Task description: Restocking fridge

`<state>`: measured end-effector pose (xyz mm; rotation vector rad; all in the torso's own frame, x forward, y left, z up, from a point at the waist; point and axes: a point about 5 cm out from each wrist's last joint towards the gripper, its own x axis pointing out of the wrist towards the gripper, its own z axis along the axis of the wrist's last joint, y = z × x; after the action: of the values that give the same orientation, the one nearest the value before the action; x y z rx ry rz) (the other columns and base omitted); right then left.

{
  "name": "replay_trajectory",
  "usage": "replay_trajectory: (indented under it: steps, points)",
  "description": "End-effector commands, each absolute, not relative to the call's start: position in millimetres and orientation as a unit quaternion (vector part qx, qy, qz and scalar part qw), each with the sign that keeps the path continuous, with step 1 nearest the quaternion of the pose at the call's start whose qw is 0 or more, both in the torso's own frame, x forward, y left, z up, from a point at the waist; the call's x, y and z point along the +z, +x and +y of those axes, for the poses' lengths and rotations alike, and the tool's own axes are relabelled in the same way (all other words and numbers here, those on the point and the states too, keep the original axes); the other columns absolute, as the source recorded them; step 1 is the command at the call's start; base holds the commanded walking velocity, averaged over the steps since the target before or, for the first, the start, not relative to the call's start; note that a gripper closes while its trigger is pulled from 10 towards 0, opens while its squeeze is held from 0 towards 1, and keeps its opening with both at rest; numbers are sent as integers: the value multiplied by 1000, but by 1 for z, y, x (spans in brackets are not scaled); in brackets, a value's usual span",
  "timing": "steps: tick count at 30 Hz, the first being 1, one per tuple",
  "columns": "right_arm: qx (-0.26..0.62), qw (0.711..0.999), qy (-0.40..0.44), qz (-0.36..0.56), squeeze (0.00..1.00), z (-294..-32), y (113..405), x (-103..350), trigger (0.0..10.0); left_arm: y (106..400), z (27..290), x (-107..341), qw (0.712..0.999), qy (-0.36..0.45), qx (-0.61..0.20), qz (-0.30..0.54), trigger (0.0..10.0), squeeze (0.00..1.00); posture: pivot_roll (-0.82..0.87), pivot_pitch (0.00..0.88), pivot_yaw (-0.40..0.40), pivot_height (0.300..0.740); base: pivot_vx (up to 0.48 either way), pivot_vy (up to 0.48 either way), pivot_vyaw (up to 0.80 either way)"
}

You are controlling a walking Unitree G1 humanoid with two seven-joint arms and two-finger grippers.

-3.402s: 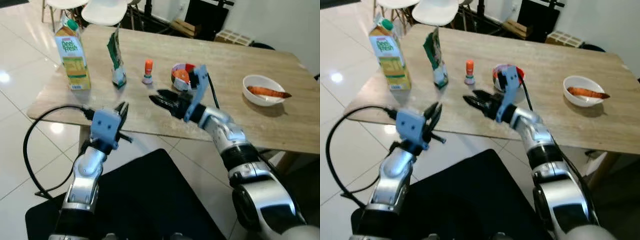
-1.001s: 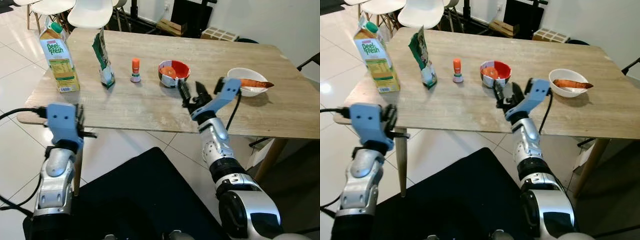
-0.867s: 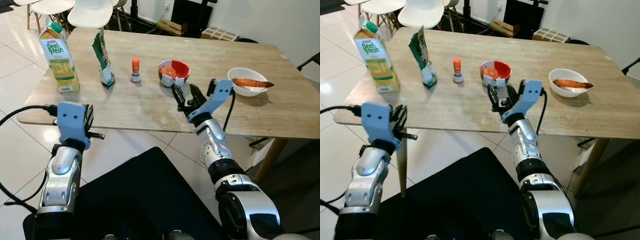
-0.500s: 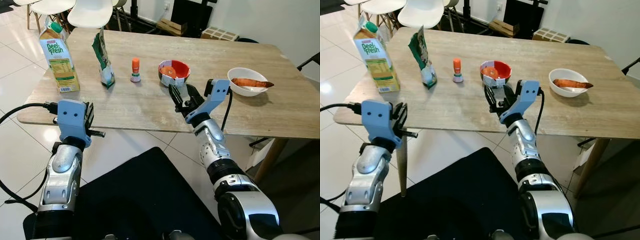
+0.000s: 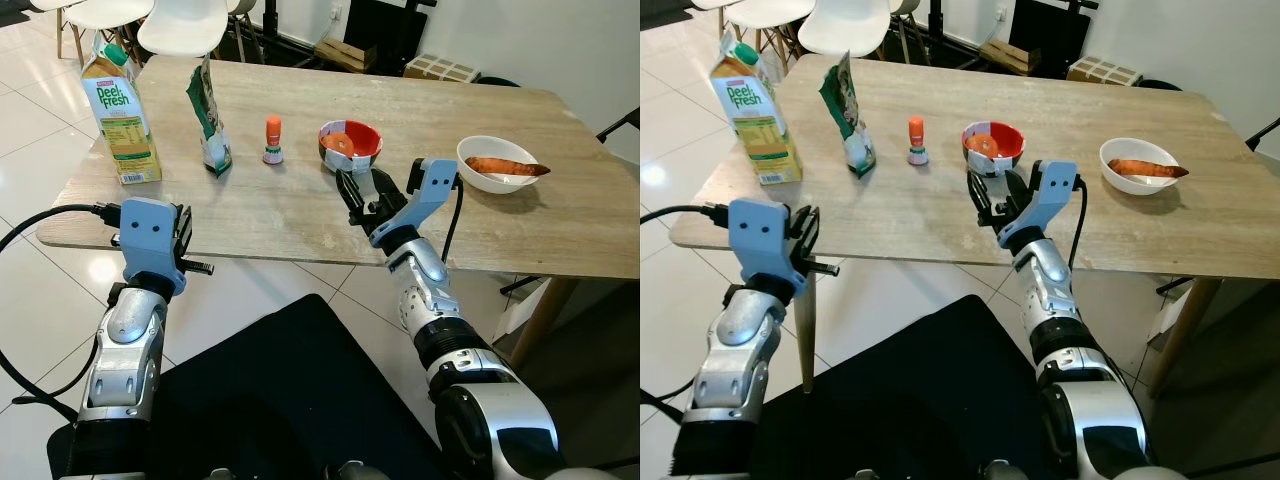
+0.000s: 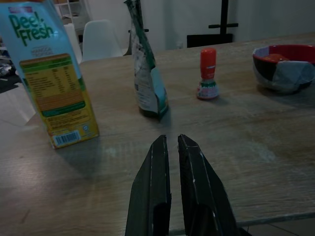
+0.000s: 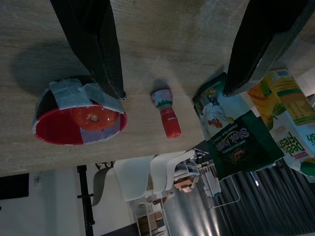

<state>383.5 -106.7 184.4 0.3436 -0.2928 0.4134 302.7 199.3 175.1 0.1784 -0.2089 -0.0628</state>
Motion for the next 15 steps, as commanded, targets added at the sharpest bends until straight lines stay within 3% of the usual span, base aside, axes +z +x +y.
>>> replay_trajectory:
  steps: [1, 15]
  points:
    - [195, 958, 167, -125, 0, -111, 382, 173, 10000, 303, 195, 175, 989, 93, -47, -103, 10000, 0, -37, 86, -69, 740, 319, 0, 0]
    - [190, 960, 167, -123, 0, -114, 381, 171, 10000, 302, 193, 173, 989, 97, -53, -102, 10000, 0, -43, 96, -65, 740, 337, 0, 0]
